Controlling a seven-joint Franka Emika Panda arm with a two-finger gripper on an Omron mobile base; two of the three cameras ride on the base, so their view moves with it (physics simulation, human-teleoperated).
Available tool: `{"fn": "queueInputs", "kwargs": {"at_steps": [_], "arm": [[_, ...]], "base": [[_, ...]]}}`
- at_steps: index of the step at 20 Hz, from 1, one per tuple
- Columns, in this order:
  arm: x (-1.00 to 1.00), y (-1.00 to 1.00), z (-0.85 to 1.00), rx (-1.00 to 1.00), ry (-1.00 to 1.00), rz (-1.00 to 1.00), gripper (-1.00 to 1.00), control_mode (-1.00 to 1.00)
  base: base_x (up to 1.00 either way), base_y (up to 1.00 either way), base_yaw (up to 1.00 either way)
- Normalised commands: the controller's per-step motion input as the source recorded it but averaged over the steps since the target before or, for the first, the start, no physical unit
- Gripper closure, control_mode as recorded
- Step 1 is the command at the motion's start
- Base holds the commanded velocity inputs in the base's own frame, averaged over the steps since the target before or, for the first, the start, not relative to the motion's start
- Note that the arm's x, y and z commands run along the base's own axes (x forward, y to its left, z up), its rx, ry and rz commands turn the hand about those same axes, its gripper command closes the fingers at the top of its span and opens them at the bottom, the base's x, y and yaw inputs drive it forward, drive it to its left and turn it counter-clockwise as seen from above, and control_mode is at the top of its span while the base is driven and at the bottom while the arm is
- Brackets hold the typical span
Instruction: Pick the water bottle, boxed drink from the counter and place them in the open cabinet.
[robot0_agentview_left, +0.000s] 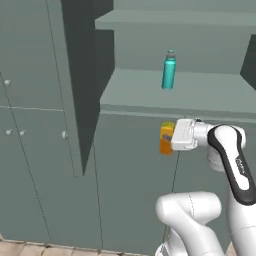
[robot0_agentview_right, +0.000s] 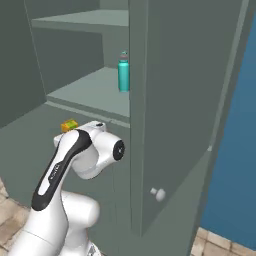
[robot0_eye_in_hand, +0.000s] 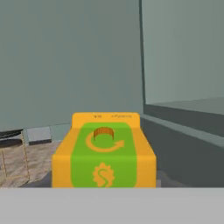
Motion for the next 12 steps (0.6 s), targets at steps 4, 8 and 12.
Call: {"fn": "queueInputs", "kwargs": {"at_steps": [4,8,12], "arm": [[0.0,0.0,0.0,0.0,0.0,0.0,1.0,1.0],[0.0,0.0,0.0,0.0,0.0,0.0,1.0,1.0],[0.0,0.0,0.0,0.0,0.0,0.0,1.0,1.0]], "base": [[0.66,0.24,-0.36],[0.67,0.3,-0.26],[0.55,0.18,-0.32]]}}
